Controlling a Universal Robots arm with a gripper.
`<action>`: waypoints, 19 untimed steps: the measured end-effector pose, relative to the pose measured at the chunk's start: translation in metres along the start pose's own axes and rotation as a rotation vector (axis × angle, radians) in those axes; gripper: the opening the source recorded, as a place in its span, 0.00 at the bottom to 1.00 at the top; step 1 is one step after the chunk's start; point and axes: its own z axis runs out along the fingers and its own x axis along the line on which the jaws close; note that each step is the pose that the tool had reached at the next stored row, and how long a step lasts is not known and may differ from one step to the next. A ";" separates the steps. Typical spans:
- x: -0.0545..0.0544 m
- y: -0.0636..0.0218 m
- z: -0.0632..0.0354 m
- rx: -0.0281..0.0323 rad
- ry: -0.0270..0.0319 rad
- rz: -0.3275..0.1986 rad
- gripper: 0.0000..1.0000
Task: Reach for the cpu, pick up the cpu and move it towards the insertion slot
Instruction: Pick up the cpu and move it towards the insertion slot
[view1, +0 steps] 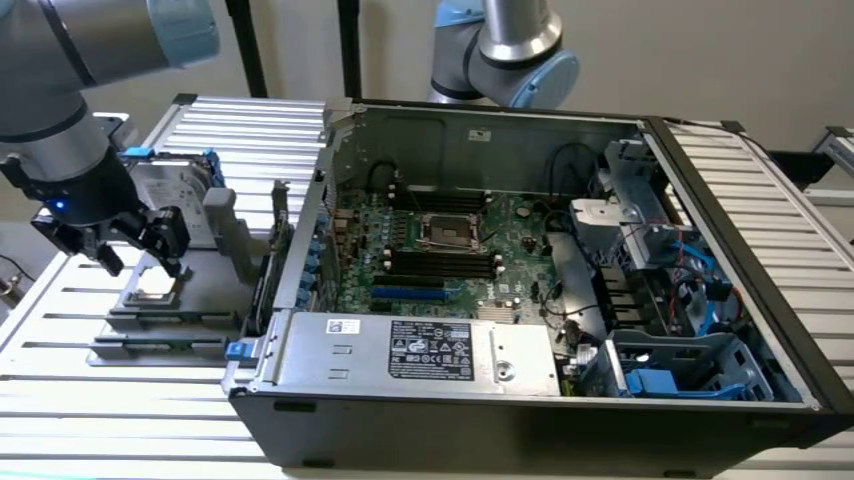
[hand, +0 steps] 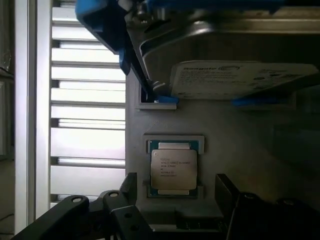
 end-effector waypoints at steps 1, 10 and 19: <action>0.000 -0.0001 0.0010 0.0001 0.0000 0.001 0.73; 0.000 -0.0004 0.0094 0.0001 -0.0001 0.003 0.73; 0.000 -0.0005 0.0149 0.0002 0.0001 0.004 0.73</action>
